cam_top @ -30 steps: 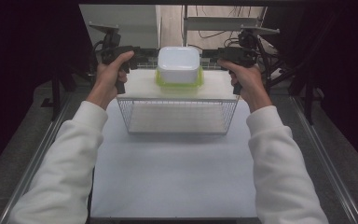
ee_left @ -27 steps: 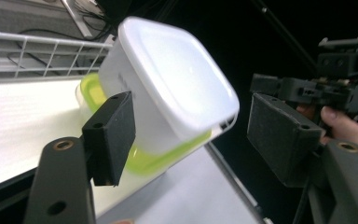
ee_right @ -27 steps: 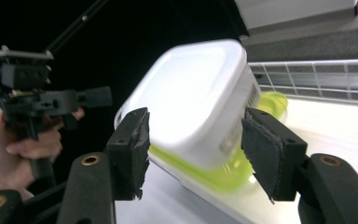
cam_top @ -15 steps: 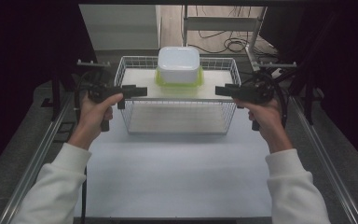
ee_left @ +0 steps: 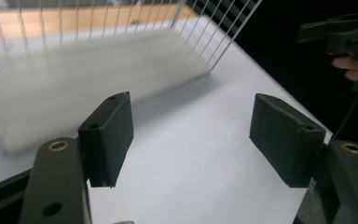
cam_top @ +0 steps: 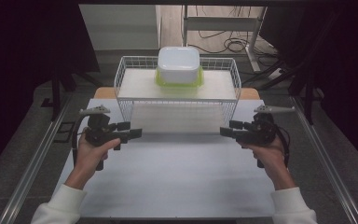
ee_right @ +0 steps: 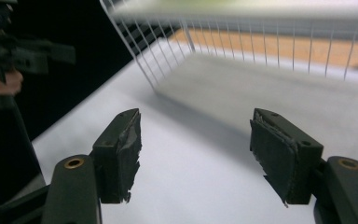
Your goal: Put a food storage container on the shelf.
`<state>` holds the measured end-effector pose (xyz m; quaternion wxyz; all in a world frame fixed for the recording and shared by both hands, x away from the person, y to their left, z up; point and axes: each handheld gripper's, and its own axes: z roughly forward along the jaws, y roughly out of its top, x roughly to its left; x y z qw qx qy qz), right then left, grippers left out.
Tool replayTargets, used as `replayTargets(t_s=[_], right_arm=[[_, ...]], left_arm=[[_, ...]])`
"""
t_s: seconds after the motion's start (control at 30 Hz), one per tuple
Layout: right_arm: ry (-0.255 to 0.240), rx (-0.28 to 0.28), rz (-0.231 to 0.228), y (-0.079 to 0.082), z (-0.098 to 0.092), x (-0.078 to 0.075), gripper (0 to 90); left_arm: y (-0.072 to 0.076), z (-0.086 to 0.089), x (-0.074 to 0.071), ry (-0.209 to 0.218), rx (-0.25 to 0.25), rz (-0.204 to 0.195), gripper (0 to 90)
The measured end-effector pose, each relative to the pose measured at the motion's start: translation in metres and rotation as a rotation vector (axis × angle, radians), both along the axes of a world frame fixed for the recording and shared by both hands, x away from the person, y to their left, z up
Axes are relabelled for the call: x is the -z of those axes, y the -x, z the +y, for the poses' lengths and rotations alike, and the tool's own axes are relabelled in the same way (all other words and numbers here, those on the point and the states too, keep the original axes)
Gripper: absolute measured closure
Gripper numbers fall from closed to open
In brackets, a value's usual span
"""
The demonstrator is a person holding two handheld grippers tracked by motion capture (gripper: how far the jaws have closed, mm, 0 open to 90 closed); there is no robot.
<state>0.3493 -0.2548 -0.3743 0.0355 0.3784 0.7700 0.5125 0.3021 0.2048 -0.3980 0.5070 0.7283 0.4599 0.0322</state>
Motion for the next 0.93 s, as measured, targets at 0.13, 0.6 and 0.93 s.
replayTargets(t_s=[0.13, 0.6, 0.93], right_arm=[[0.040, -0.026, 0.043, 0.013, 0.000, 0.027, 32.6], [0.103, -0.010, 0.098, 0.030, -0.001, 0.071, 29.2], [0.122, 0.023, 0.054, 0.032, -0.001, 0.075, 24.0]], left_arm=[[0.010, 0.006, 0.025, 0.001, -0.002, 0.048, 30.0], [0.023, 0.007, 0.063, -0.030, -0.008, 0.120, 29.7], [0.023, 0.006, 0.065, -0.064, -0.024, 0.097, 28.2]])
